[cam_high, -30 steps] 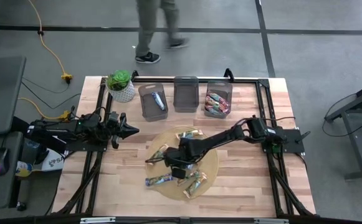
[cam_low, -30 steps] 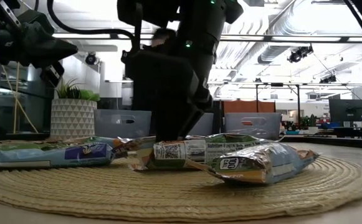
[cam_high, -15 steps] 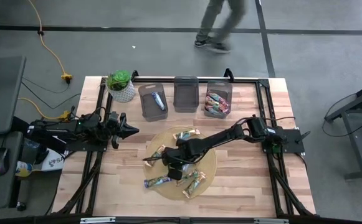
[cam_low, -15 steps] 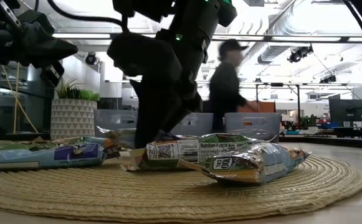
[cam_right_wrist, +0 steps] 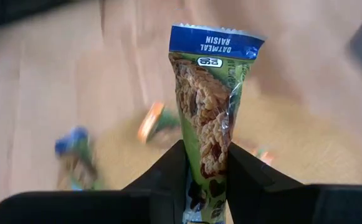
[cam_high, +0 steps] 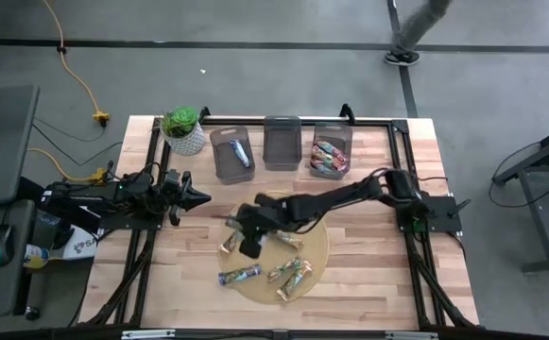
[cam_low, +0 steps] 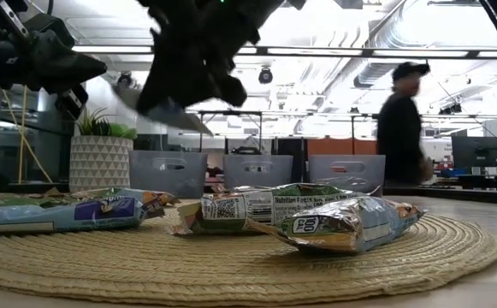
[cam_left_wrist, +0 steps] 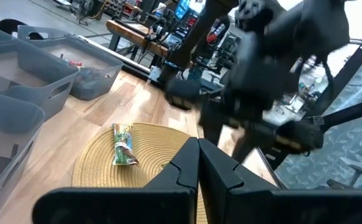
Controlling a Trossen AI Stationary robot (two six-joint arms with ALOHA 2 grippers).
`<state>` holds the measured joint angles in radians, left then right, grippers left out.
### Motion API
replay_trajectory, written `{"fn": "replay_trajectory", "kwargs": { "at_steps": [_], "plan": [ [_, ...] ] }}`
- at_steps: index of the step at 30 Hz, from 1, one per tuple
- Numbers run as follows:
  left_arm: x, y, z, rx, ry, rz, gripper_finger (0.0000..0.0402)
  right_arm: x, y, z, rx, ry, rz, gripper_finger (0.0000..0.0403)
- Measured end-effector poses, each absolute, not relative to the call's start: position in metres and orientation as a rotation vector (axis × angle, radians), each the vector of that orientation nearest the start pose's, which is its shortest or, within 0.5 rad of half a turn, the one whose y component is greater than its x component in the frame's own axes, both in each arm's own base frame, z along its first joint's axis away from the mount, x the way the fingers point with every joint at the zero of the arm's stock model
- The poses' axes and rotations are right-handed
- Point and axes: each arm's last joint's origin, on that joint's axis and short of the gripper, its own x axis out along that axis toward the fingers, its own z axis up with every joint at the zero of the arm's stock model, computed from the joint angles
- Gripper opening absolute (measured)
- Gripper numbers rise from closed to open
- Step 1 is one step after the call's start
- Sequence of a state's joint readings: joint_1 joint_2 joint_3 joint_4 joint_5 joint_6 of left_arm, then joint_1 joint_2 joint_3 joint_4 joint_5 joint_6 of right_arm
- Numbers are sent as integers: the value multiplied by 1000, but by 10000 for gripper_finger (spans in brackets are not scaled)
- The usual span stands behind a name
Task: Pick and place Granola Bars by type
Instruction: Put the blue granola bar into the left black bin
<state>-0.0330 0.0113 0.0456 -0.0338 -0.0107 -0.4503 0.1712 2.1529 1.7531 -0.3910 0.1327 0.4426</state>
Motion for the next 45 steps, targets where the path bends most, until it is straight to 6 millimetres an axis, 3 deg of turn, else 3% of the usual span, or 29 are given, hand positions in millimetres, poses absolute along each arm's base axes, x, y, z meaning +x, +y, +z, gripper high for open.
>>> {"fn": "replay_trajectory", "kwargs": {
  "at_steps": [11,19,28,38,41,45],
  "plan": [
    [95,-3,174,-450,18,-19,1,480,14,290,298,360,-235,78],
    [95,-3,173,-450,29,-17,1,480,-44,318,258,131,-310,78],
    [95,-3,172,-450,30,-17,1,471,-105,322,233,117,-344,78],
    [95,-3,172,-450,31,-17,1,464,-137,371,43,130,-394,78],
    [95,-3,172,-450,31,-17,1,471,-145,373,34,163,-387,78],
    [95,-3,172,-449,31,-17,1,487,-152,358,49,264,-357,78]
  ]
}}
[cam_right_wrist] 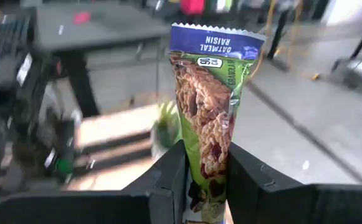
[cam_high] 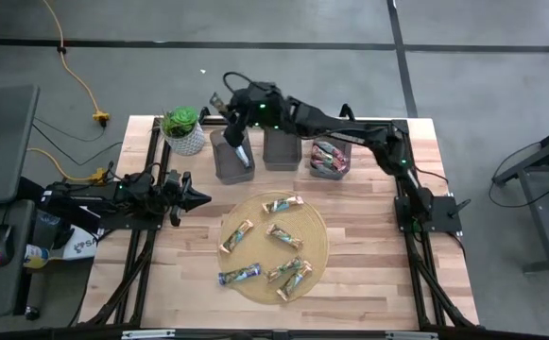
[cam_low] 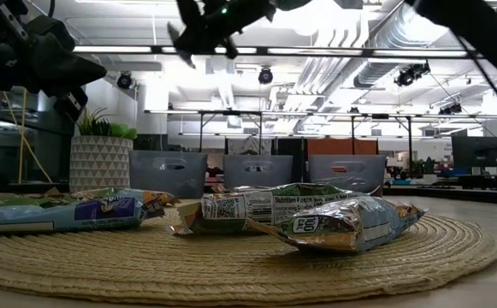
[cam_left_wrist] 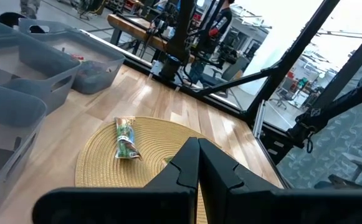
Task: Pick and place Granola Bars by type
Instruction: Put the blue granola bar into the left black bin
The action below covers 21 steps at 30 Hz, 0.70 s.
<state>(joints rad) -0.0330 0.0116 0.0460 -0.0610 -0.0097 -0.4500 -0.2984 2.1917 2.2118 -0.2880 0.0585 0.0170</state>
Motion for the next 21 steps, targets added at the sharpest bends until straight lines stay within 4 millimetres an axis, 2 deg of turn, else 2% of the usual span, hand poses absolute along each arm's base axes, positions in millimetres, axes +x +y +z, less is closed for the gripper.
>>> {"fn": "replay_trajectory", "kwargs": {
  "at_steps": [4,9,16,21],
  "plan": [
    [95,-3,172,-450,32,-17,1,504,-151,340,66,357,-308,78],
    [95,-3,172,-450,32,-17,1,522,-147,288,118,482,-269,78],
    [95,-3,172,-450,32,-16,1,533,-144,240,167,617,-245,78],
    [95,-3,172,-450,32,-16,1,536,-146,226,201,640,-259,78]
  ]
}}
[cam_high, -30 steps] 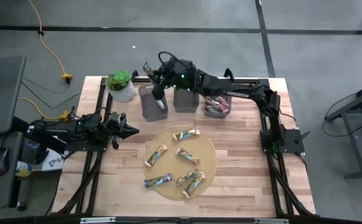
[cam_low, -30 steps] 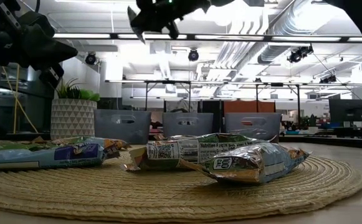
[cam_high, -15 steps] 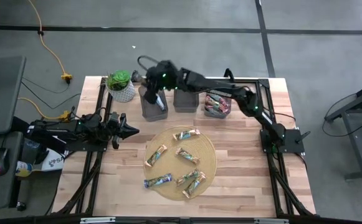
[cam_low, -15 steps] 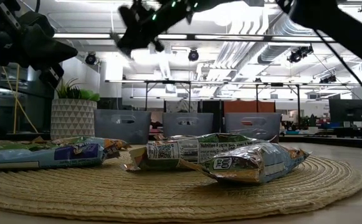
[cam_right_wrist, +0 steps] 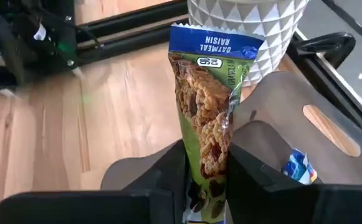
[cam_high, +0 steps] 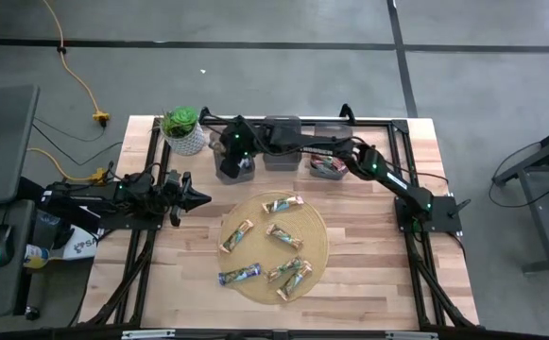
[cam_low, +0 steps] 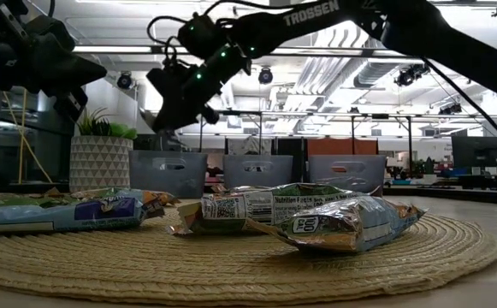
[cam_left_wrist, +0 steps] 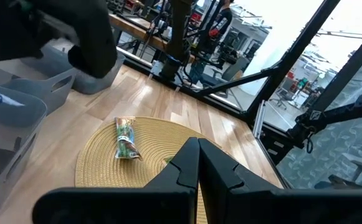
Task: Pick and place Granola Bars by type
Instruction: Put the blue granola bar into the left black bin
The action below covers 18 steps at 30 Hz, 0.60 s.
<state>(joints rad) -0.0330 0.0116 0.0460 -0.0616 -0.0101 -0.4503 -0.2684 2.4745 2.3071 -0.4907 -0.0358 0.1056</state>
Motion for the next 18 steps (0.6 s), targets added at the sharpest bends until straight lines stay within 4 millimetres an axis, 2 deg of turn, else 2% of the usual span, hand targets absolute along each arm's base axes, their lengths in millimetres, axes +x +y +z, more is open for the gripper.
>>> {"fn": "replay_trajectory", "kwargs": {
  "at_steps": [5,11,18],
  "plan": [
    [95,-3,172,-450,32,-16,1,536,-147,204,226,721,-261,78],
    [95,-3,172,-449,32,-16,1,537,-147,188,279,771,-261,78],
    [95,-3,172,-450,32,-16,1,534,-147,186,281,806,-272,84]
  ]
}}
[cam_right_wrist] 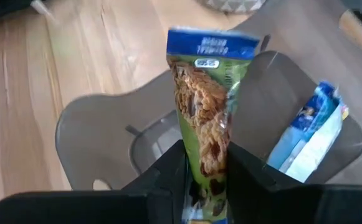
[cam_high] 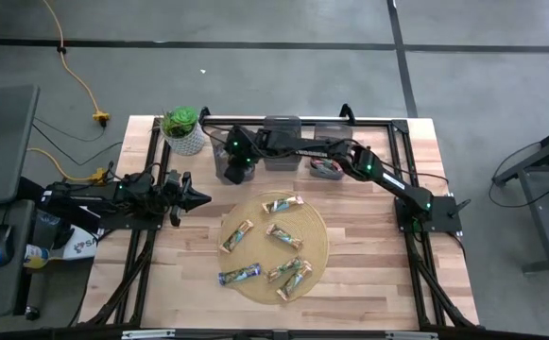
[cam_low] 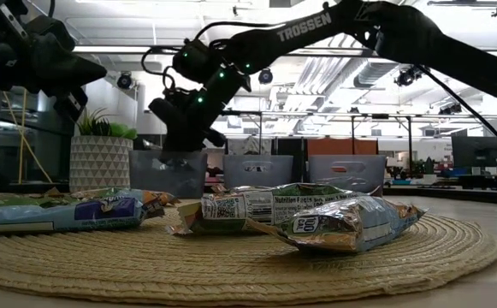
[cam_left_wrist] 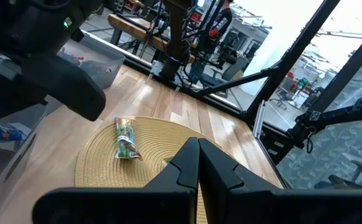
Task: Pick and place Granola Bars by type
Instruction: Put the blue granola bar into the left black bin
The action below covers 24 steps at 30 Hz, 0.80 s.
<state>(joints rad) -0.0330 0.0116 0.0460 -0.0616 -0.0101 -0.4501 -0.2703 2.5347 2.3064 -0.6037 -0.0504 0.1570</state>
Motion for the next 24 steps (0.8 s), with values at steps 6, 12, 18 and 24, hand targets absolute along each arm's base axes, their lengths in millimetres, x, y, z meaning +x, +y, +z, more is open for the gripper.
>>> {"fn": "replay_trajectory", "kwargs": {
  "at_steps": [6,12,18,24],
  "plan": [
    [95,-3,172,-449,32,-16,1,533,-146,184,281,828,-280,118],
    [95,-3,172,-449,32,-16,1,534,-147,186,246,809,-263,147],
    [95,-3,172,-450,32,-16,1,537,-148,208,196,727,-248,168],
    [95,-3,172,-449,32,-16,1,531,-147,243,128,659,-284,173]
  ]
}}
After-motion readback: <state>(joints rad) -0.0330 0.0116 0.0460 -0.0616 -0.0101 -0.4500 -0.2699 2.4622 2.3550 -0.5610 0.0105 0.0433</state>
